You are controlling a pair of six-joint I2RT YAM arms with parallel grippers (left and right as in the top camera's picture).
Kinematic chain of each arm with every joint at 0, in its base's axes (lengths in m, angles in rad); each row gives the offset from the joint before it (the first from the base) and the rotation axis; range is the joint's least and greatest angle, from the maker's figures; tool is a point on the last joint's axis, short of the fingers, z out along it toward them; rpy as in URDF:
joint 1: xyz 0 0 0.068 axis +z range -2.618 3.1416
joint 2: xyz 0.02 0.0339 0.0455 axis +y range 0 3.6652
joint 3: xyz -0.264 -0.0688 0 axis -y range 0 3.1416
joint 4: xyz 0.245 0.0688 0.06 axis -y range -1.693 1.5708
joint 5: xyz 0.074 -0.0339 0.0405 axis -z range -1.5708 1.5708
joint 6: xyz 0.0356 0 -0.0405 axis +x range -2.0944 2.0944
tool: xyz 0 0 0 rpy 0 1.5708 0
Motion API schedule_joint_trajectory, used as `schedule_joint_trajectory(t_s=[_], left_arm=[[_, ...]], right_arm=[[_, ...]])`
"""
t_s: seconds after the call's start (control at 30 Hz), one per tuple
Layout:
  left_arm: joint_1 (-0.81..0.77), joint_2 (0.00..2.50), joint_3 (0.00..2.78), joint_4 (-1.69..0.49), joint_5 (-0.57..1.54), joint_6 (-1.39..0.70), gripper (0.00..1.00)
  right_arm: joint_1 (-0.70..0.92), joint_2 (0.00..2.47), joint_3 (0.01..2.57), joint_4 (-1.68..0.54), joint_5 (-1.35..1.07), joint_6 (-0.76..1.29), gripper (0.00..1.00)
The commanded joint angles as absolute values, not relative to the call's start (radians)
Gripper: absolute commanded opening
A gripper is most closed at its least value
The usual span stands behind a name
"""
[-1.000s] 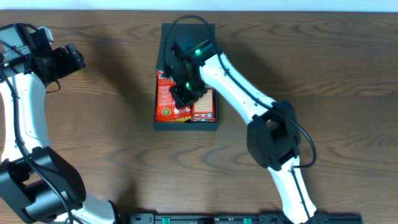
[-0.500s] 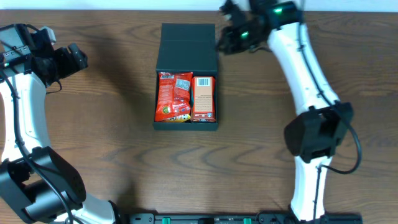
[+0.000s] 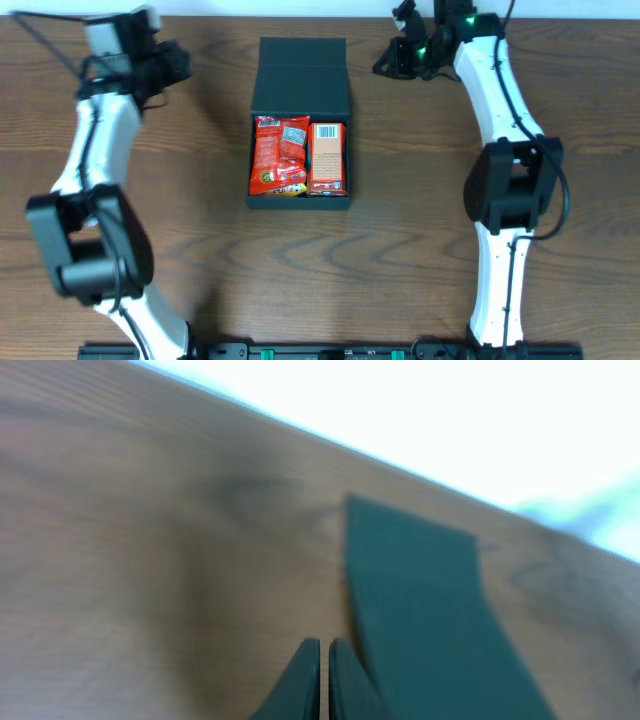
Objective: Pack container
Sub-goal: 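Withdraw the right gripper and raise the left arm toward the lid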
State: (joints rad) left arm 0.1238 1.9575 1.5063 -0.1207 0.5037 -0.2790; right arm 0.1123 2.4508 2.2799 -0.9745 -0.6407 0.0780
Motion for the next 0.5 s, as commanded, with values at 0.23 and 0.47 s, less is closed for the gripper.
schedule_joint_trajectory(t_s=[0.23,0.47], left_arm=[[0.005,2.106,1.514,0.166,0.524,-0.626,0.06],[0.005,2.106,1.514,0.071,0.521,-0.574,0.06]], right_arm=[[0.094,2.502,2.275,-0.939,-0.634,0.189,0.01],[0.102,2.503,2.275,-0.946,-0.564,0.223,0.01]])
